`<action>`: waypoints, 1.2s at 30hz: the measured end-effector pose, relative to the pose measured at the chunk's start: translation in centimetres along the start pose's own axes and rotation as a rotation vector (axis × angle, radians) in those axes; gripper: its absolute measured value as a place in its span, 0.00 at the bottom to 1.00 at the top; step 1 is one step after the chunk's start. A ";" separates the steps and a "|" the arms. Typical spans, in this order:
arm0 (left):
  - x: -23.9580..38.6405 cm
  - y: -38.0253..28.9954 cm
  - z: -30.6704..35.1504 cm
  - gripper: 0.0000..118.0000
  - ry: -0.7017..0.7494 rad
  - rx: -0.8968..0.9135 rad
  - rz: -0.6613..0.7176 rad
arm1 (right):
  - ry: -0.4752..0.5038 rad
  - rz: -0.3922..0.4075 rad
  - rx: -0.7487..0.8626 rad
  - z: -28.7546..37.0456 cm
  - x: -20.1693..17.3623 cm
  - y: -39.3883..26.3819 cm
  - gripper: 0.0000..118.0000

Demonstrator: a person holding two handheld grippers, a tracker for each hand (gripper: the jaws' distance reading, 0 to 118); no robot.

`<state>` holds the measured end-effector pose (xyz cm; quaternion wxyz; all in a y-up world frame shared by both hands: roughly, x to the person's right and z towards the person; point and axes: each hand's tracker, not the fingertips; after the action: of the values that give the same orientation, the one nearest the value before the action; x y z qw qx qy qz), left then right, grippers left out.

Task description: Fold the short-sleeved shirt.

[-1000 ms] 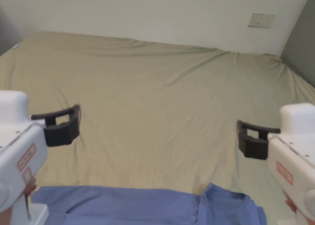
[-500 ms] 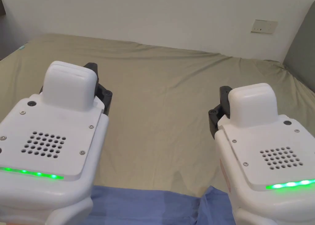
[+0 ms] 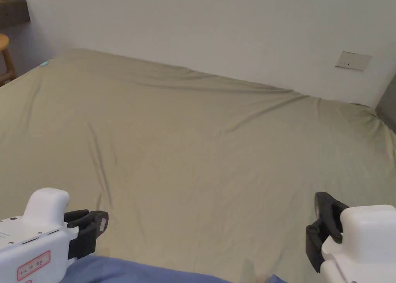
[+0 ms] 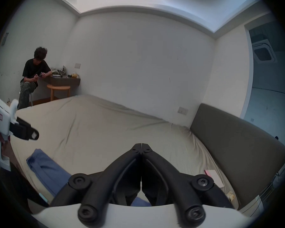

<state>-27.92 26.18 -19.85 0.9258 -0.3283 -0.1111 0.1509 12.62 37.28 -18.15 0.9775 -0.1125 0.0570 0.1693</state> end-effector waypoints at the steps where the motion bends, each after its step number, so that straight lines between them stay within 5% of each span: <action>1: -2.9 -1.1 -1.0 0.28 -0.015 -0.054 0.068 | 0.007 -0.004 -0.029 -0.3 0.6 -0.7 0.01; 4: -10.1 -3.8 -2.5 1.00 -0.047 -0.192 0.249 | 0.007 -0.036 -0.073 -0.9 2.1 -1.9 0.01; 8: -17.2 -6.4 -2.3 0.97 -0.021 -0.152 0.494 | 0.008 -0.032 -0.123 -1.9 2.9 -2.9 0.01; 13: -22.3 -10.2 -4.5 0.97 -0.352 -0.260 0.889 | 0.026 -0.068 -0.179 -2.4 2.4 -2.7 0.01; 18: -20.4 -10.2 -7.0 0.97 -0.473 -0.199 0.899 | 0.019 -0.114 -0.207 -2.7 2.4 -2.2 0.01; 20: -19.1 -9.7 -8.2 0.92 -0.497 -0.245 0.856 | 0.031 -0.139 -0.208 -2.7 2.4 -1.8 0.01; 21: -18.8 -9.8 -8.6 0.77 -0.415 -0.290 0.822 | 0.033 -0.140 -0.204 -2.6 2.2 -1.5 0.01; 22: -18.1 -9.7 -9.4 0.32 -0.282 -0.344 0.753 | 0.034 -0.136 -0.199 -2.5 1.9 -1.2 0.01; 23: -17.5 -9.8 -10.1 0.09 -0.147 -0.401 0.673 | 0.035 -0.130 -0.196 -2.4 1.8 -1.0 0.01; 25: -18.9 -9.8 -9.0 0.09 -0.333 -0.276 0.759 | 0.045 -0.122 -0.187 -2.1 1.5 -0.6 0.01; 26: -18.3 -9.3 -8.8 0.09 -0.168 -0.311 0.670 | 0.050 -0.121 -0.185 -2.0 1.4 -0.4 0.01; 36: -9.6 -4.2 -5.1 0.08 0.158 -0.289 0.084 | 0.055 -0.101 -0.155 -1.0 1.5 0.4 0.01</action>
<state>-34.45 16.74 -22.02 0.8675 -0.4735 -0.0449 0.1457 13.80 37.90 -19.40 0.9712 -0.1952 0.0645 0.1206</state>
